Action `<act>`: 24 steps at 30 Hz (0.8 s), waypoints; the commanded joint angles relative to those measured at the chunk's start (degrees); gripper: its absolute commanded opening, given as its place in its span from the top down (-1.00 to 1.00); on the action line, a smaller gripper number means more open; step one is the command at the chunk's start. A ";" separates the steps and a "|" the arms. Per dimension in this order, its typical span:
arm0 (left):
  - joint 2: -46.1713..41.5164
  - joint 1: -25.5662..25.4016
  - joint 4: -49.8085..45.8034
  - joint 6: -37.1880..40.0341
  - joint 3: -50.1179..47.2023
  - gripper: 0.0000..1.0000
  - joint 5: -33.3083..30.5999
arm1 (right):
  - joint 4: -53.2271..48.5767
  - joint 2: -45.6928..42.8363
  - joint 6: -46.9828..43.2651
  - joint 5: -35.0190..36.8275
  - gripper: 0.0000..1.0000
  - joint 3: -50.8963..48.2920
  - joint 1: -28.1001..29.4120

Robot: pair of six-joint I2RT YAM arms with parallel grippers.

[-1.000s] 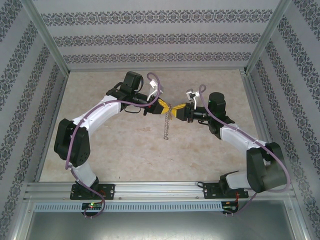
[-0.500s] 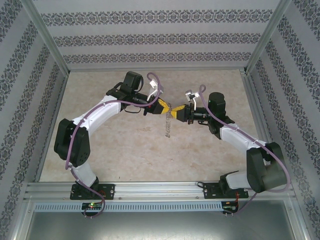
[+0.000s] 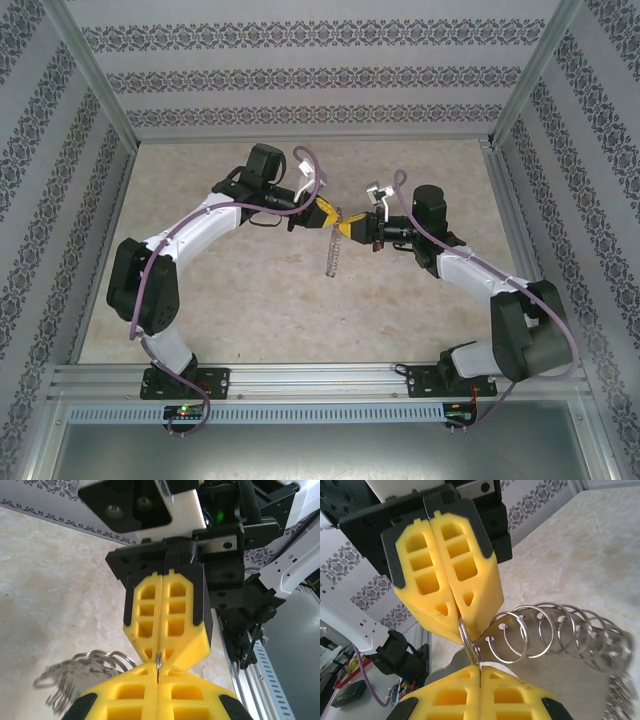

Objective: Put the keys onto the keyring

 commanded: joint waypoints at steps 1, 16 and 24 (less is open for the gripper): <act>-3.03 -0.79 7.80 -2.52 -0.36 1.00 0.92 | -1.48 1.58 -2.25 -0.65 1.00 1.14 2.00; -3.49 -1.03 10.40 -3.98 -2.53 1.00 0.30 | -2.50 -2.51 -2.16 1.21 0.49 -0.31 -0.60; -3.75 -1.06 11.95 -4.88 -3.42 1.00 0.23 | -0.99 -9.59 -0.21 3.24 0.40 -2.57 -4.70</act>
